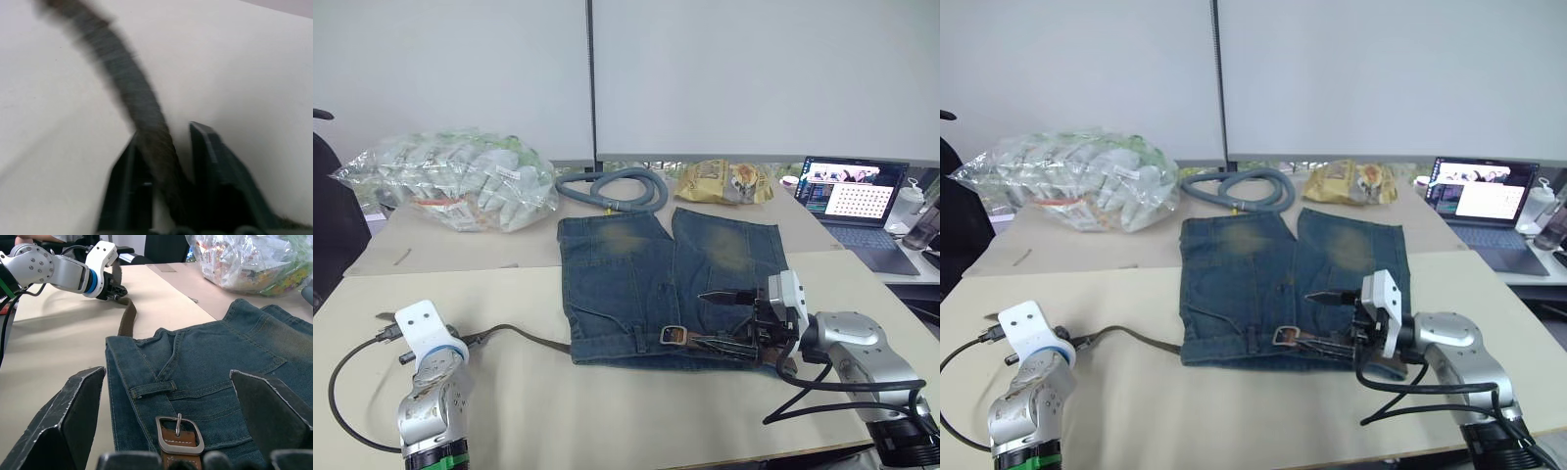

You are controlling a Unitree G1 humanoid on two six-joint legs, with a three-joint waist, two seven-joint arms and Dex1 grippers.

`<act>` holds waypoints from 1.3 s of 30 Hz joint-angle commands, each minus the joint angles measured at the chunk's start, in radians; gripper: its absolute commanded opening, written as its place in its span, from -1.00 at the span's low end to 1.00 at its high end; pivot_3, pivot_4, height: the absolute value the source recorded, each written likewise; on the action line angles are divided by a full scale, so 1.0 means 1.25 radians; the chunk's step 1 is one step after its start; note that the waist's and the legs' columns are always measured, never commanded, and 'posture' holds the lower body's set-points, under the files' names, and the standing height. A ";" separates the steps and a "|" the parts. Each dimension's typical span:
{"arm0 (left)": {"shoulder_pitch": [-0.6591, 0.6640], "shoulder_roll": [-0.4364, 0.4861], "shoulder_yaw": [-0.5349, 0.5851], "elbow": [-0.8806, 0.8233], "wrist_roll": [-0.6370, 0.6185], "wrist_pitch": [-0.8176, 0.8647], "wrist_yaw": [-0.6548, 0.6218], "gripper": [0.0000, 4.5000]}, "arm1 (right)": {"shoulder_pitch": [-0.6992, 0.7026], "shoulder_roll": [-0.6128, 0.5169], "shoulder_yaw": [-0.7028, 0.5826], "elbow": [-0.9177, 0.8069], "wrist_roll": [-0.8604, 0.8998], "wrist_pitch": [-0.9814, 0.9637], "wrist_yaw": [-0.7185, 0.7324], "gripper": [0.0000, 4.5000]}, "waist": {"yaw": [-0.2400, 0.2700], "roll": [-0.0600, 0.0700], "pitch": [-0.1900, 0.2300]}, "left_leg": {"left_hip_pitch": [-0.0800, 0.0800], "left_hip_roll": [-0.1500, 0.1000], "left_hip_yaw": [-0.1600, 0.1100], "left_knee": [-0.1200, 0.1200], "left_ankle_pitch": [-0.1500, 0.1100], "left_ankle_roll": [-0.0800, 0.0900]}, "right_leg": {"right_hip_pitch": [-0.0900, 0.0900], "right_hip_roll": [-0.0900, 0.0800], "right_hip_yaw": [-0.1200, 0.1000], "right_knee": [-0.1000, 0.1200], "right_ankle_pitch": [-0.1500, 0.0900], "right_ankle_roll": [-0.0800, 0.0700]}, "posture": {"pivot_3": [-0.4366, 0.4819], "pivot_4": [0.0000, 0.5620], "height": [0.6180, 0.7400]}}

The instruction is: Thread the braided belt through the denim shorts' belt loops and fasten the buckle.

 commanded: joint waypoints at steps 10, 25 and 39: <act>-0.067 0.094 -0.129 0.059 0.105 -0.277 -0.129 -0.98 | -0.006 0.014 -0.052 -0.029 0.032 -0.006 -0.022 1.00 | 0.003 -0.002 0.001 | -0.001 0.000 0.000 0.000 0.000 0.000 | -0.001 0.000 0.000 0.000 0.000 -0.001 | -0.05 -0.47 1.00; -0.294 0.224 -0.581 0.219 0.521 -0.706 -0.292 -0.98 | -0.057 0.161 -0.077 -0.187 0.170 0.307 -0.439 1.00 | 0.044 -0.009 0.006 | -0.015 0.002 0.000 0.000 0.004 -0.005 | -0.014 -0.003 -0.007 -0.001 0.010 -0.004 | -0.05 -0.47 1.00; -0.329 0.176 -0.667 0.248 0.624 -0.819 -0.261 -0.98 | -0.156 0.365 -0.079 -0.194 0.353 0.579 -0.813 1.00 | 0.068 -0.010 0.006 | -0.022 0.000 -0.001 0.000 0.011 0.002 | -0.014 -0.005 -0.021 -0.001 0.011 -0.002 | -0.05 -0.47 1.00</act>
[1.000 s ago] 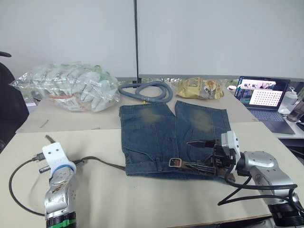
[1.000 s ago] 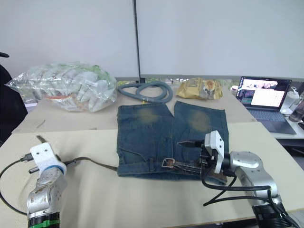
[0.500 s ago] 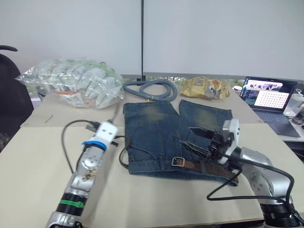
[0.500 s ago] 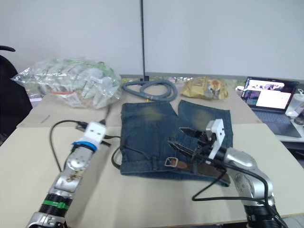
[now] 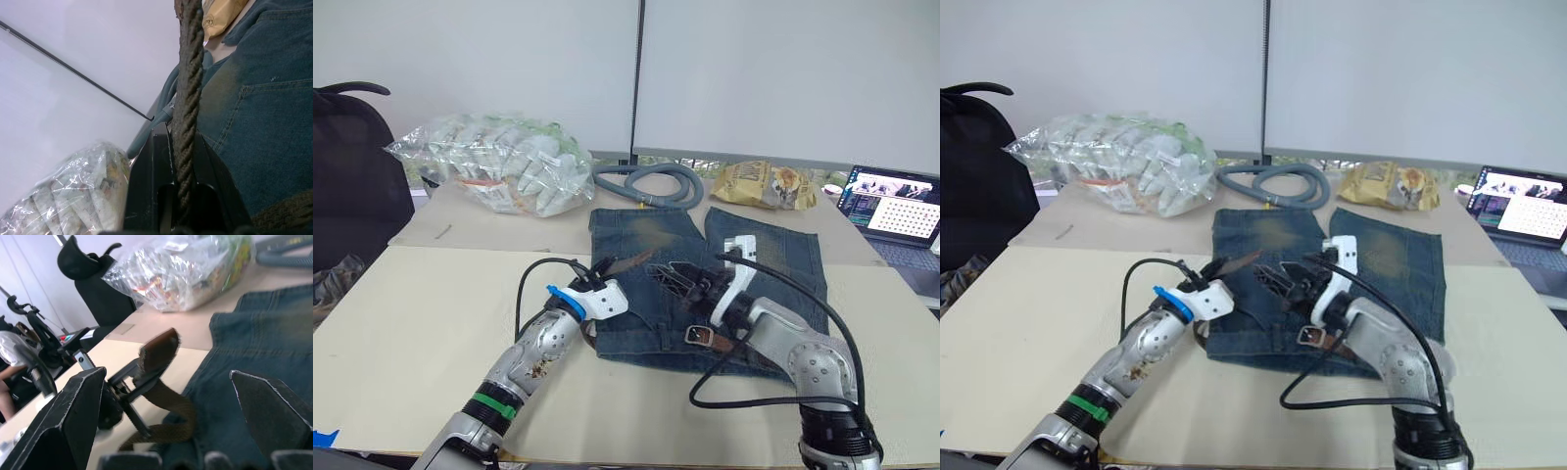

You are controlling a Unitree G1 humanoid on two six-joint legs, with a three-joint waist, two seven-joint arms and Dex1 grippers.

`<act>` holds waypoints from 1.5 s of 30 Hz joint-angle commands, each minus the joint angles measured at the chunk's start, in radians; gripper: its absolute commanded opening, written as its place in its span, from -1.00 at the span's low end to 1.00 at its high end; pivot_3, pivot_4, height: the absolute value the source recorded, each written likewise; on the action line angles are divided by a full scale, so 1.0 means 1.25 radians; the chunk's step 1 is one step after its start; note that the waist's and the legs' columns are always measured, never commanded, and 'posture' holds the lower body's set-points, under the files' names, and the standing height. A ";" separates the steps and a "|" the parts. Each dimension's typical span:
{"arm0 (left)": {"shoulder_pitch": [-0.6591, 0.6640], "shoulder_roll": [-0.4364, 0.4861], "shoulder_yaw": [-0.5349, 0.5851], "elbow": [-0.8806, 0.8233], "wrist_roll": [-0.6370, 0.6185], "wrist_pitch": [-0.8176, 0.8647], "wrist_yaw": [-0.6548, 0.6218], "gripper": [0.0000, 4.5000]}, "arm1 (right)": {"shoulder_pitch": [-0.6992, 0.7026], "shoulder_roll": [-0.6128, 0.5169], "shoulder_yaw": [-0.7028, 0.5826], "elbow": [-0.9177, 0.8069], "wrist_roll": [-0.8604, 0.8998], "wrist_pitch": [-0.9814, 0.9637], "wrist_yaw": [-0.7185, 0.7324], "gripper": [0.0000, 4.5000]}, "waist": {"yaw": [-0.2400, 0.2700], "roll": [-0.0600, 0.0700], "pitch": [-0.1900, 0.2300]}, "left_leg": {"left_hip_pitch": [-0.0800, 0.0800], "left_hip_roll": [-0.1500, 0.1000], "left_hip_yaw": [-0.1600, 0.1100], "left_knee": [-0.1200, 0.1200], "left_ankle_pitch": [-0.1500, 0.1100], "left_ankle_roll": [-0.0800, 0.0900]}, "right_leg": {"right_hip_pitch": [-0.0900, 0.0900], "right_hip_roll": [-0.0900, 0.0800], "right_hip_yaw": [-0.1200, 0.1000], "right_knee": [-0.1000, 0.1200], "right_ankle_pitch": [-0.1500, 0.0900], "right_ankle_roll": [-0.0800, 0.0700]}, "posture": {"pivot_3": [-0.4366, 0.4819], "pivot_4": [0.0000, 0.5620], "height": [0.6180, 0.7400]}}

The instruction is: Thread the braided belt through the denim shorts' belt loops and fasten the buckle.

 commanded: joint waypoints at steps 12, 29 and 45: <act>-0.096 0.021 0.016 -0.058 0.059 -0.077 -0.011 -1.00 | -0.058 0.067 -0.043 0.021 0.063 0.024 -0.104 -0.40 | -0.001 0.000 0.000 | 0.000 -0.001 0.000 0.000 0.005 0.001 | 0.001 0.002 -0.001 0.000 0.000 0.001 | -0.05 -0.47 1.00; -0.013 0.043 0.065 -0.078 -0.178 -0.132 -0.146 0.81 | -0.049 0.048 -0.044 0.055 0.037 0.003 -0.094 -1.00 | -0.013 0.000 0.000 | 0.000 -0.001 0.000 0.000 0.007 0.000 | 0.002 0.003 -0.001 0.001 0.000 0.001 | -0.05 -0.47 1.00; 0.107 0.045 0.341 -0.294 -0.987 0.382 -0.469 0.96 | -0.022 0.032 -0.040 0.078 -0.013 -0.026 -0.053 -1.00 | -0.070 0.000 0.000 | 0.000 0.000 -0.001 -0.001 0.013 0.006 | 0.005 0.006 0.000 0.001 -0.001 0.001 | -0.05 -0.47 1.00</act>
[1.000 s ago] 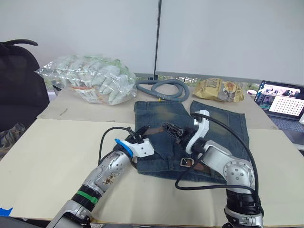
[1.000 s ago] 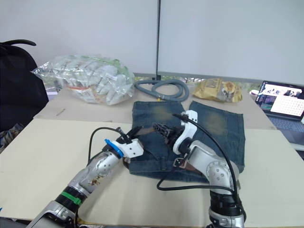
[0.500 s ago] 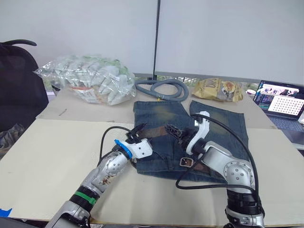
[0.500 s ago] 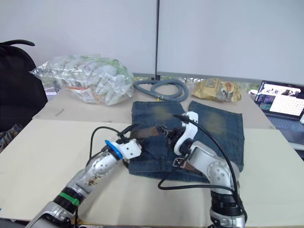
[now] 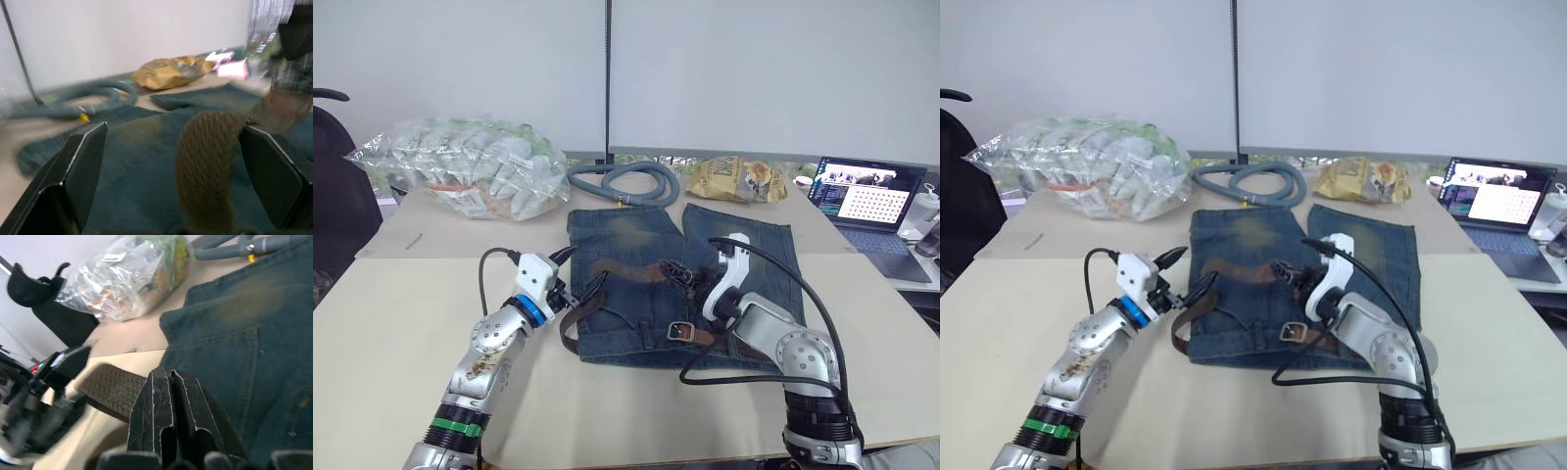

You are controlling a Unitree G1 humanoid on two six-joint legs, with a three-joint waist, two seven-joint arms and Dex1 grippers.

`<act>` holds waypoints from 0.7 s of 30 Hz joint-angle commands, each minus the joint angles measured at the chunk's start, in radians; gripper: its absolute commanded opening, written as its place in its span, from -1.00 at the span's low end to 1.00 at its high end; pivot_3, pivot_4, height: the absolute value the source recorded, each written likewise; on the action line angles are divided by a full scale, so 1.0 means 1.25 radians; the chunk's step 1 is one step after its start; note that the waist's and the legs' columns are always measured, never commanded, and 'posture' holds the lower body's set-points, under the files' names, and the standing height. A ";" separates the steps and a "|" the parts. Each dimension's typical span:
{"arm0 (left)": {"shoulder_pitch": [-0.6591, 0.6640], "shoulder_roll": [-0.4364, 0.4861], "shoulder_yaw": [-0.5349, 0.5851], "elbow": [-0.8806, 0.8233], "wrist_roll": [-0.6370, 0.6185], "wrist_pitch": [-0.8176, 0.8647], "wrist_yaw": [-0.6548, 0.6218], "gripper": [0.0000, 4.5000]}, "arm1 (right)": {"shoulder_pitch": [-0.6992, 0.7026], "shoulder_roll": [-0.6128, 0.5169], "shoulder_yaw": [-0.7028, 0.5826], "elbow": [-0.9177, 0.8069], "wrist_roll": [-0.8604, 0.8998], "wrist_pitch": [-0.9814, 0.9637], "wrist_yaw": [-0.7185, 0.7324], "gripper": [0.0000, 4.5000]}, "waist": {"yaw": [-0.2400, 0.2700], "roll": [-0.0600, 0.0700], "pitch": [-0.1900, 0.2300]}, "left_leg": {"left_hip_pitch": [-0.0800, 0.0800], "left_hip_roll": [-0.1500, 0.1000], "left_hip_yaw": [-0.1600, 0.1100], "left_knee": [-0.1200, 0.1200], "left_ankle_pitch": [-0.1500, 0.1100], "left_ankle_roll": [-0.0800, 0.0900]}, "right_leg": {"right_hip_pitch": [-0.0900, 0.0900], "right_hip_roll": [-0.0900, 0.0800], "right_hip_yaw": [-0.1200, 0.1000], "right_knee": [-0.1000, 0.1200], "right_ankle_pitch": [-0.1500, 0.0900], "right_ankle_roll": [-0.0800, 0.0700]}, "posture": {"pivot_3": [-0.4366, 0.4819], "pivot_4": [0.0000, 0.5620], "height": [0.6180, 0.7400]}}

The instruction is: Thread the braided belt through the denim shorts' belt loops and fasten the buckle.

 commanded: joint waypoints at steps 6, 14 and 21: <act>-0.011 0.026 0.176 -0.134 -0.278 0.261 -0.009 0.96 | 0.014 -0.009 -0.013 -0.021 -0.017 -0.022 0.019 -1.00 | -0.005 0.000 0.000 | 0.000 0.000 0.000 0.000 0.000 0.000 | 0.000 0.001 0.001 0.000 0.000 0.000 | -0.05 -0.47 1.00; -0.018 0.022 0.278 -0.168 -0.413 0.354 0.011 0.96 | 0.013 -0.016 -0.013 -0.016 -0.029 -0.019 0.036 -1.00 | -0.006 0.000 0.000 | 0.001 0.000 0.000 0.000 0.000 0.000 | 0.000 0.001 0.001 0.000 0.000 0.000 | -0.05 -0.47 1.00; 0.000 0.027 0.289 -0.207 -0.437 0.390 0.000 0.96 | 0.007 -0.015 -0.010 -0.003 -0.039 -0.019 0.051 -1.00 | -0.006 0.000 0.000 | 0.001 0.000 0.000 0.000 0.000 -0.001 | 0.001 0.002 0.001 -0.001 0.000 0.000 | -0.05 -0.47 1.00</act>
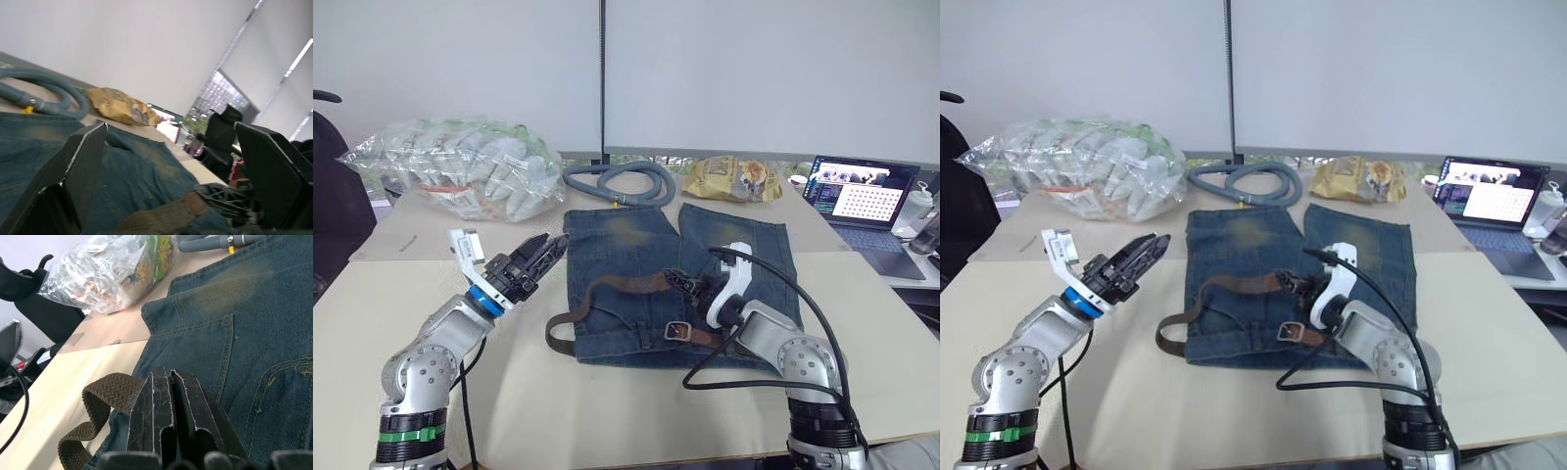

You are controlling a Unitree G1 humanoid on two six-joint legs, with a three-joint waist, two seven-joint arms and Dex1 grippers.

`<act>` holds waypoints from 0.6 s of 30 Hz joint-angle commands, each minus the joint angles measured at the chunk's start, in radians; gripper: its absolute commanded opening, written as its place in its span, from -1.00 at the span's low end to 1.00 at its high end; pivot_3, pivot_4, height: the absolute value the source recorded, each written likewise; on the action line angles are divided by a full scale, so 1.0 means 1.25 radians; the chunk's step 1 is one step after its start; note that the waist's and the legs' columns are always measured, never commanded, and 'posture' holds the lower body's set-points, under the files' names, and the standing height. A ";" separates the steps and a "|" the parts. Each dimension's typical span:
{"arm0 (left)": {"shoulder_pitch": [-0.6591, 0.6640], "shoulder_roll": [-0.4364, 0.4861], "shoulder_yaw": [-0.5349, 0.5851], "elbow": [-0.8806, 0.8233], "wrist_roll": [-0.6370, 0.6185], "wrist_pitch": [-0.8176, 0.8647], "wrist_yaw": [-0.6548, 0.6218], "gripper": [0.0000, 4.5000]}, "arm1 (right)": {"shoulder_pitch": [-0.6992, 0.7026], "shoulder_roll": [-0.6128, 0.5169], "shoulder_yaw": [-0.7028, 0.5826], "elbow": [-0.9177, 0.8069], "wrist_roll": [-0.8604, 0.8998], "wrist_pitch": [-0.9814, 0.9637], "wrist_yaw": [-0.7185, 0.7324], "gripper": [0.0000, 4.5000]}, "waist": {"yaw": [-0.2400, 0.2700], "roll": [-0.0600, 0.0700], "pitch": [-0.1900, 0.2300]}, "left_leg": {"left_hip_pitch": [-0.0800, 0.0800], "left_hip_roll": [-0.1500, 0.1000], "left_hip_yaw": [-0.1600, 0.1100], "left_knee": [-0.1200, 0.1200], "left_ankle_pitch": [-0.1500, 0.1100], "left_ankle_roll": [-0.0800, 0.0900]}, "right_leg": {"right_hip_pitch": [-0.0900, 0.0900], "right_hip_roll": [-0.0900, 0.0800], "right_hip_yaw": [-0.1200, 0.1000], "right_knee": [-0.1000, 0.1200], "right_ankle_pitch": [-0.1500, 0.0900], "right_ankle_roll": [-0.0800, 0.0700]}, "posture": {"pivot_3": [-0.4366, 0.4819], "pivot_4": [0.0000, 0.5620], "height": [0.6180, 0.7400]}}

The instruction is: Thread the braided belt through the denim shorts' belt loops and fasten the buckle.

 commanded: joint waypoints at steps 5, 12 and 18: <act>0.072 0.053 -0.025 -0.102 0.042 0.012 -0.070 0.96 | -0.010 -0.002 -0.006 -0.013 -0.005 -0.019 0.022 -1.00 | -0.011 0.001 -0.001 | 0.000 0.000 0.000 -0.001 0.000 0.000 | 0.000 0.000 0.000 0.000 0.000 0.000 | -0.05 -0.47 1.00; 0.203 0.069 -0.069 -0.164 0.113 -0.012 -0.145 0.96 | -0.009 0.003 -0.006 -0.006 -0.014 -0.023 0.031 -1.00 | -0.021 0.004 -0.001 | 0.001 0.001 0.001 -0.002 0.000 -0.002 | -0.001 0.002 0.002 -0.001 0.000 -0.001 | -0.05 -0.47 1.00; 0.320 0.069 -0.045 -0.249 0.110 -0.009 -0.144 0.96 | -0.009 0.003 -0.006 0.001 -0.023 -0.026 0.046 -1.00 | -0.023 0.005 -0.001 | 0.001 0.002 0.001 -0.002 -0.003 -0.007 | -0.002 0.003 0.003 -0.001 -0.001 -0.002 | -0.05 -0.47 1.00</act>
